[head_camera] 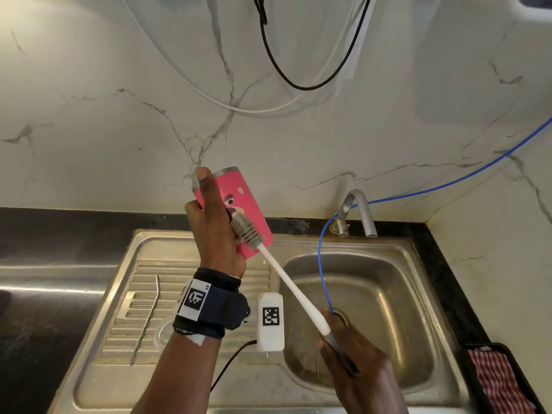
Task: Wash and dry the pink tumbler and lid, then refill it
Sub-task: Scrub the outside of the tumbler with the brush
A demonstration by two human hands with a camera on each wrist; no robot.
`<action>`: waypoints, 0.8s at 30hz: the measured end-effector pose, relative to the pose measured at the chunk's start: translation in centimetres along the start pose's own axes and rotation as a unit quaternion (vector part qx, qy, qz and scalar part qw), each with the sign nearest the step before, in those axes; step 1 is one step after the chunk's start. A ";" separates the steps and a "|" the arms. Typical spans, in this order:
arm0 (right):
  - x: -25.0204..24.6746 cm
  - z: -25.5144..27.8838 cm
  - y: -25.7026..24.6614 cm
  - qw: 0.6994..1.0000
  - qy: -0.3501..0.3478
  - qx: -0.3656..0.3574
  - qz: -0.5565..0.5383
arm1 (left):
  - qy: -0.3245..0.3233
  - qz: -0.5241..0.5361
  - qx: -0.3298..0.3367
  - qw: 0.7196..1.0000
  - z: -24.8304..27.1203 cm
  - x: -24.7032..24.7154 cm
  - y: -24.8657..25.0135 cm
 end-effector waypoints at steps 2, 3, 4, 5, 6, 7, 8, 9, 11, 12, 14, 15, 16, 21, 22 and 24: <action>-0.1 -1.1 -0.1 1.000 0.004 0.004 -0.005 | -0.019 -0.009 -0.013 1.000 0.4 0.7 -0.7; -0.1 -1.5 -0.3 1.000 0.002 0.001 -0.006 | -0.019 -0.011 -0.015 1.000 0.7 0.9 -0.8; 0.0 -1.6 -0.3 1.000 0.000 0.000 -0.007 | -0.018 -0.010 -0.015 1.000 0.8 1.0 -0.8; 0.1 -1.4 -0.1 1.000 0.001 0.000 -0.011 | -0.016 -0.009 -0.011 1.000 0.7 1.0 -0.6; 0.2 -1.0 0.1 1.000 0.001 0.004 -0.018 | -0.012 -0.010 -0.007 1.000 0.4 0.9 -0.3; 0.1 -0.4 0.4 1.000 0.001 0.007 -0.021 | -0.002 -0.007 -0.006 1.000 0.1 0.5 -0.1; 0.1 0.1 0.5 1.000 -0.002 0.006 -0.017 | 0.009 -0.001 -0.006 1.000 -0.1 0.2 0.2; 0.0 0.4 0.4 1.000 -0.005 0.005 -0.013 | 0.014 0.006 -0.006 1.000 -0.4 -0.1 0.3; -0.1 -0.1 0.3 1.000 0.002 0.014 -0.020 | -0.003 0.008 -0.010 1.000 -0.4 0.0 0.0; -0.1 -0.7 0.3 0.999 0.011 0.019 -0.024 | -0.014 0.002 -0.016 1.000 -0.2 0.4 -0.4; -0.2 -2.2 0.1 0.999 0.021 0.020 -0.020 | -0.024 -0.011 -0.037 0.999 0.6 1.3 -1.1; -0.2 -2.6 0.0 0.999 0.021 0.016 -0.019 | -0.025 -0.014 -0.046 0.999 0.7 1.5 -1.4; -0.1 -2.7 -0.1 1.000 0.019 0.010 -0.017 | -0.025 -0.013 -0.047 0.998 0.8 1.6 -1.5; -0.1 0.4 0.8 0.999 -0.002 0.013 -0.039 | -0.014 0.027 -0.012 0.999 -0.8 0.0 0.4; -0.2 0.6 0.8 0.999 -0.010 0.013 -0.031 | -0.007 0.029 -0.005 1.000 -0.9 -0.4 0.7; -0.3 0.1 0.6 1.000 -0.009 0.018 -0.024 | -0.009 0.022 -0.008 1.000 -0.4 -0.2 0.5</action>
Point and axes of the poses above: each hand's wrist, its own z-axis away from the middle knuckle, its own x-axis out of the palm, y = z × x, the point moved 6 cm from there along -z, towards the middle knuckle, and after that the axes turned 15 degrees about -y, right-handed, at the moved point
